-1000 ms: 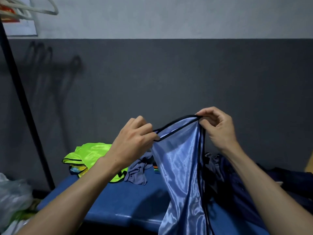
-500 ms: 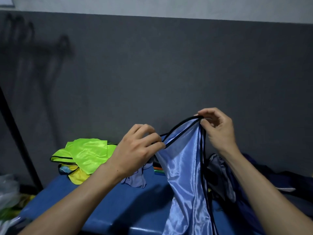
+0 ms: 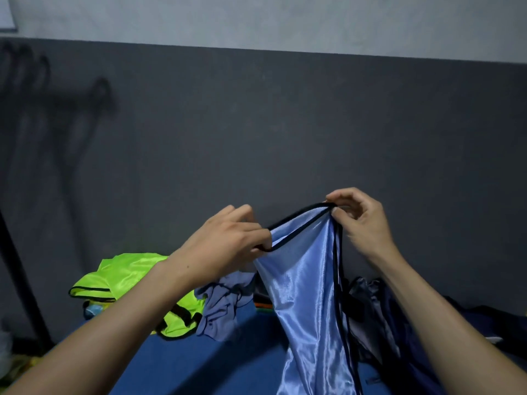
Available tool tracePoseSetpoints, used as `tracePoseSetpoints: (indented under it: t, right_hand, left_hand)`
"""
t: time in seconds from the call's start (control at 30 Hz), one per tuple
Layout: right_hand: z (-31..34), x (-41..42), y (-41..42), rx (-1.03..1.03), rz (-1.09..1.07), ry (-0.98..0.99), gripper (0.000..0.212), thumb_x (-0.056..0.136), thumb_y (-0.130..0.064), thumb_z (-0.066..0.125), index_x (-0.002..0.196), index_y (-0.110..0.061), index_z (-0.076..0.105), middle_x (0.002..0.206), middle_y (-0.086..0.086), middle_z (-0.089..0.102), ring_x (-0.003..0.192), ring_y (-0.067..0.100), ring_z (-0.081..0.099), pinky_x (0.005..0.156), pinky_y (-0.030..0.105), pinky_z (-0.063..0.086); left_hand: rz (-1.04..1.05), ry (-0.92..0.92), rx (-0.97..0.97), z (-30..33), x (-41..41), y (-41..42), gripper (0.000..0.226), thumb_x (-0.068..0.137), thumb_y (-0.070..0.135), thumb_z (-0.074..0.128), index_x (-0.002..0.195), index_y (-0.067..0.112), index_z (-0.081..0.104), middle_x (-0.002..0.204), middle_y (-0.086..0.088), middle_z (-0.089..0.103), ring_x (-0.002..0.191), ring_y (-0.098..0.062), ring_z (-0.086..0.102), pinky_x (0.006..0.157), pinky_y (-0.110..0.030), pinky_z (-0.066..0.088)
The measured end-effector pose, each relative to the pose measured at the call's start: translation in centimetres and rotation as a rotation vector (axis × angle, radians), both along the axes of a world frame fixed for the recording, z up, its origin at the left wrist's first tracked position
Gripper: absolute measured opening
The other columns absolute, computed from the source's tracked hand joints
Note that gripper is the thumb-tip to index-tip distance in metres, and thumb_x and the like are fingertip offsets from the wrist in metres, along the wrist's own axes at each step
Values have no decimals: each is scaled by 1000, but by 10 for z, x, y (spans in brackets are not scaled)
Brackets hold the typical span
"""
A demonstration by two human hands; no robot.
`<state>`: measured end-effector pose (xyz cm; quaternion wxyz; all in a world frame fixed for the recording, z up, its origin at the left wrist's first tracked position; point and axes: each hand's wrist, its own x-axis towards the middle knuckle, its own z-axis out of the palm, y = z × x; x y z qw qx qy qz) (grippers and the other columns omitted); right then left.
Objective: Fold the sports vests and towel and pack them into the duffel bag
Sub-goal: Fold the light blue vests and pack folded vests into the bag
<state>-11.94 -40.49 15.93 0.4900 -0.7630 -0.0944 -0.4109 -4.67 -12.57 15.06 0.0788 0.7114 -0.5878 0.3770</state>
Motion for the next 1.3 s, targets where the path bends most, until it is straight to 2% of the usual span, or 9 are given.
tracePoseSetpoints:
  t: [0.13,0.27,0.4,0.6,0.73,0.9,1.1,1.2,1.3]
  right_hand:
    - [9,-3,1,-5,49,-26,33,89,21,57,98,-9,68,98,0,72,89,0,69,85,13,50]
    - [13,-7,4,-2,80,-42,34,89,19,59,97,-12,69,95,-6,74,91,4,69,86,15,51]
    - [17,-17,2,6,101,-14,29,89,17,63,100,-9,70,97,-6,74,93,3,68,86,16,51]
    - [52,-46,-5,172,342,381,30,90,7,65,109,-15,71,95,-2,69,89,6,66,83,22,52]
    - [89,-65,-10,210,497,460,34,80,0,71,109,-16,75,100,1,70,92,12,65,80,22,57]
    - [143,-82,3,170,619,372,36,88,1,62,122,-6,65,82,-3,70,58,3,54,69,19,55]
    - [167,-87,19,146,501,419,40,96,4,47,133,0,61,119,10,68,102,23,63,82,30,58]
    - [165,-92,22,170,485,395,44,96,4,44,138,0,58,121,10,67,100,20,63,79,28,57]
    - [170,-97,26,166,440,351,40,96,3,44,131,0,63,116,11,68,97,19,62,79,30,52]
  left_hand:
    - [120,202,-42,11,8,5,22,95,47,61,112,35,69,84,14,60,94,-15,48,74,-32,41]
    - [161,302,-80,23,6,9,19,93,48,66,98,31,74,75,13,57,91,-9,45,72,-27,35]
    - [132,419,-34,43,2,14,26,83,53,78,87,27,74,77,13,69,82,-7,58,70,-29,48]
    - [161,532,92,106,-4,23,29,73,50,87,72,30,66,66,13,66,57,-1,56,58,-26,43]
    - [-41,835,267,168,-30,40,24,85,38,79,83,15,71,74,3,64,72,-8,52,66,-29,41]
    - [-199,639,14,245,-68,42,41,91,54,65,85,14,70,75,1,56,70,-11,47,60,-20,40]
    - [134,258,10,279,-94,36,45,98,58,56,82,18,69,68,11,55,63,-7,45,64,-35,42]
    - [146,337,-16,278,-96,41,41,101,50,55,73,22,65,57,19,50,54,1,42,54,-16,36]
    - [209,304,-8,275,-97,43,40,101,50,54,81,17,67,65,15,57,59,-2,46,59,-20,38]
